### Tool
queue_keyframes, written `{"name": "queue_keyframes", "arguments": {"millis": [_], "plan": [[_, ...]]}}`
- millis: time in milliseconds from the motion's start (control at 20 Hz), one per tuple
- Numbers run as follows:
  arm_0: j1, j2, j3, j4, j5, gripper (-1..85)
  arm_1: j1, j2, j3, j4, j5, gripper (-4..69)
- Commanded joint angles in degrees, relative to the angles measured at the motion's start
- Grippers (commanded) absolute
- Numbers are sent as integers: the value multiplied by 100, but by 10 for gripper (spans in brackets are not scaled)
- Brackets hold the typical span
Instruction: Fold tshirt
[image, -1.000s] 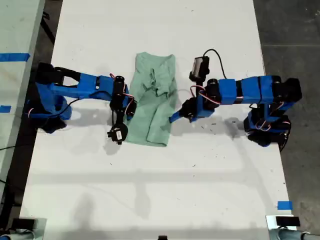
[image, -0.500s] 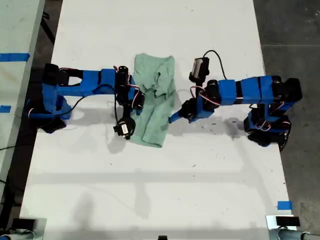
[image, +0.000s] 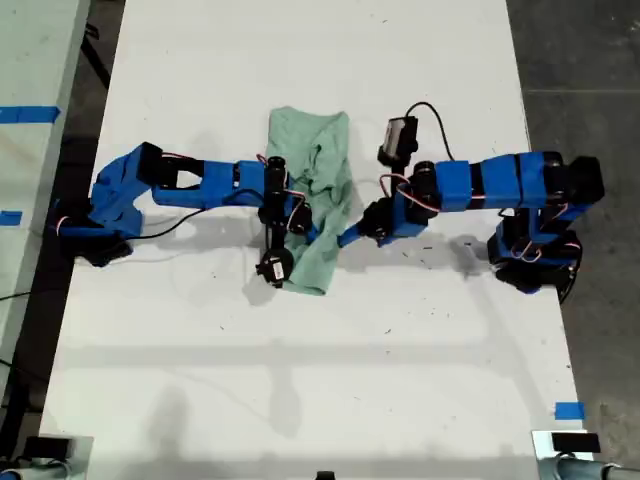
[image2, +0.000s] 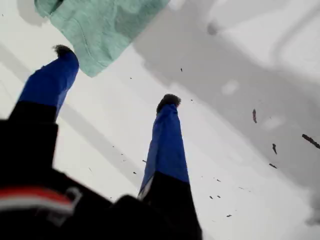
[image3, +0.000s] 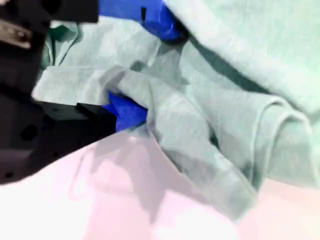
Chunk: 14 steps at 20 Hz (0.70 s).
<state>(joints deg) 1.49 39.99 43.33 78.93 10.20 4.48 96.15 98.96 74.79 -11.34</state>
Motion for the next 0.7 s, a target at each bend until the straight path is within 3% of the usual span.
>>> {"name": "queue_keyframes", "arguments": {"millis": [0,350,650], "plan": [[-79,167,-88,264,53,241,-18,422,-26,-123,-53,298],[62,2329,79,2399,-18,231,-18,422,18,-123,-35,298],[255,3735,475,3489,-176,226,-132,439,-483,308,53,298]]}}
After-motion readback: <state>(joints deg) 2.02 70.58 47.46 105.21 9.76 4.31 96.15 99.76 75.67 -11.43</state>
